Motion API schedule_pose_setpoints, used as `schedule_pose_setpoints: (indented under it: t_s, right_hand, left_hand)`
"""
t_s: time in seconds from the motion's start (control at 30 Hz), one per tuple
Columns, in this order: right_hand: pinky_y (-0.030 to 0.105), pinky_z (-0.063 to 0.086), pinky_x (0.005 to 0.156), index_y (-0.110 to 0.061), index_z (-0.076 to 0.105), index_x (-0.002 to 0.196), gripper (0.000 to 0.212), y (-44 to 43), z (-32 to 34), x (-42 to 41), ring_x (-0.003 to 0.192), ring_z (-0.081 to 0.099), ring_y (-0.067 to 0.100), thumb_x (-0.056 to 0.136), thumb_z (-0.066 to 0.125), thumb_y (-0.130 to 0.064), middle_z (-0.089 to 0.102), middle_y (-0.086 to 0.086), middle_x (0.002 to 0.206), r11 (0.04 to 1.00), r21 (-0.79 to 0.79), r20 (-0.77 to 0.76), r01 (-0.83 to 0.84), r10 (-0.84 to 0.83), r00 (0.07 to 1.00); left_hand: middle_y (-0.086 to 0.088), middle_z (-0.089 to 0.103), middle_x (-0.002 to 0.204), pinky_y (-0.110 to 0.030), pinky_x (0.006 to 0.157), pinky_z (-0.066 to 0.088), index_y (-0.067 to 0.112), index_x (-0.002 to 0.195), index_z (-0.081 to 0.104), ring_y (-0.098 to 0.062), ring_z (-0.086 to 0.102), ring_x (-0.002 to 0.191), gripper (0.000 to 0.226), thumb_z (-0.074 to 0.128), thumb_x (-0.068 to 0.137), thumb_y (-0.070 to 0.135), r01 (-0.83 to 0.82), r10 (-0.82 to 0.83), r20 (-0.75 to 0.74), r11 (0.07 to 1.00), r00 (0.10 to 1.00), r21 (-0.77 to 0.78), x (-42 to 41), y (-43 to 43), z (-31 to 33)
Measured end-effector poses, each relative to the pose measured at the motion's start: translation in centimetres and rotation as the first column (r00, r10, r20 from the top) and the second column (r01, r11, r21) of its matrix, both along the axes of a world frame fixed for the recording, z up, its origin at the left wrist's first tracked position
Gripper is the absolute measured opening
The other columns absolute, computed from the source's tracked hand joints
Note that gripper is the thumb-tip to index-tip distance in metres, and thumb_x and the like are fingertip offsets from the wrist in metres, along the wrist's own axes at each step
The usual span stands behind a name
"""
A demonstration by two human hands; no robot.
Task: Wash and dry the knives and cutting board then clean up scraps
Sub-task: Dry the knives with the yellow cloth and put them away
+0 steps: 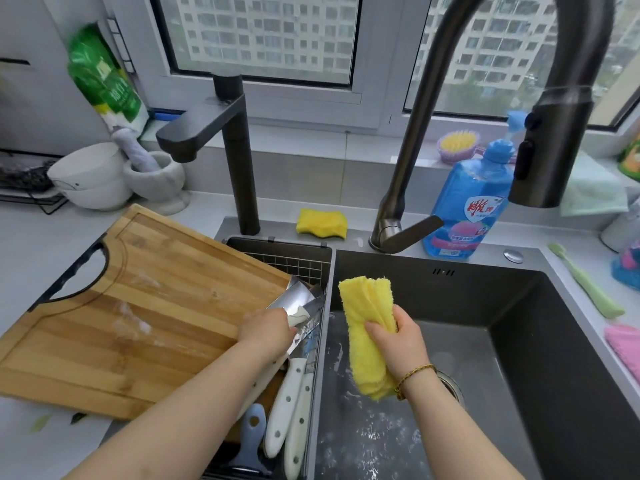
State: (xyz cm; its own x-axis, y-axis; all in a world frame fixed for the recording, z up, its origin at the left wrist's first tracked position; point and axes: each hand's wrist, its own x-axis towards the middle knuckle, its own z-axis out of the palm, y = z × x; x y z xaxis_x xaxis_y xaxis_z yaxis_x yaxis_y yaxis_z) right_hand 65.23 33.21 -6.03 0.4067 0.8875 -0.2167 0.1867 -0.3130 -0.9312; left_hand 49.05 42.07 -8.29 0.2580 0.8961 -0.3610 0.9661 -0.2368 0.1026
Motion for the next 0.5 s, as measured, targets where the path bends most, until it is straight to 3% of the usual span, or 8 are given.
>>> schedule_pose_setpoints:
  t_s: [0.07,0.17,0.27,0.37,0.43,0.5]
  right_hand:
    - [0.013,0.040,0.053,-0.025,0.051,0.080,0.023,0.1,0.2,-0.1,0.064,0.048,0.006,0.088,0.051,-0.003,0.052,-0.006,0.072,0.999,0.043,0.025,-0.013,0.012,1.000]
    - [0.010,0.037,0.049,-0.025,0.052,0.072,0.030,0.1,0.4,-0.2,0.058,0.043,0.009,0.087,0.049,0.001,0.049,-0.003,0.065,0.991,0.119,0.040,0.065,-0.070,0.997]
    - [0.019,0.034,0.052,-0.026,0.049,0.071,0.031,0.1,0.9,-0.5,0.059,0.042,0.010,0.087,0.048,0.001,0.047,-0.003,0.064,0.978,0.157,0.057,0.138,-0.148,0.987]
    - [0.025,0.041,0.061,-0.026,0.050,0.082,0.021,0.2,1.9,-2.0,0.072,0.050,0.017,0.088,0.050,-0.005,0.052,-0.004,0.075,0.961,0.232,0.104,0.153,-0.180,0.978]
    - [0.031,0.045,0.072,-0.021,0.054,0.108,0.020,0.1,2.6,-3.3,0.087,0.057,0.023,0.091,0.050,-0.012,0.059,-0.001,0.098,0.962,0.257,0.271,0.090,-0.161,0.949]
    - [0.032,0.047,0.066,-0.016,0.051,0.122,0.034,-0.1,3.2,-4.8,0.088,0.062,0.025,0.088,0.054,-0.010,0.059,0.002,0.114,0.952,0.305,0.531,-0.007,-0.164,0.831]
  left_hand:
    - [-0.009,0.058,0.119,-0.029,0.083,0.040,0.014,0.130,0.045,-0.026,0.052,0.108,0.038,0.036,0.098,0.032,-0.100,0.125,0.201,0.986,0.972,-0.130,-0.6,0.1,0.6]
    - [-0.002,0.053,0.089,-0.027,0.065,0.037,0.010,0.129,0.045,-0.020,0.049,0.083,0.034,0.035,0.099,0.024,-0.203,0.329,0.489,0.934,0.808,-0.293,-1.8,-0.5,1.7]
    - [-0.001,0.051,0.081,-0.025,0.055,0.034,0.011,0.125,0.047,-0.014,0.046,0.066,0.030,0.038,0.098,0.018,-0.276,0.441,0.631,0.896,0.638,-0.347,-3.1,-1.4,3.0]
    - [-0.001,0.054,0.079,-0.022,0.048,0.031,0.012,0.120,0.048,-0.012,0.043,0.055,0.025,0.041,0.096,0.016,-0.247,0.446,0.703,0.895,0.554,-0.373,-3.5,-2.7,4.3]
    - [0.001,0.053,0.076,-0.021,0.049,0.031,0.015,0.115,0.050,-0.011,0.040,0.056,0.020,0.044,0.095,0.019,-0.210,0.405,0.735,0.914,0.543,-0.348,-3.3,-3.6,5.1]
    - [0.003,0.054,0.078,-0.022,0.052,0.033,0.020,0.106,0.050,-0.011,0.043,0.059,0.014,0.050,0.093,0.025,-0.183,0.346,0.757,0.938,0.553,-0.295,-3.0,-4.4,5.7]
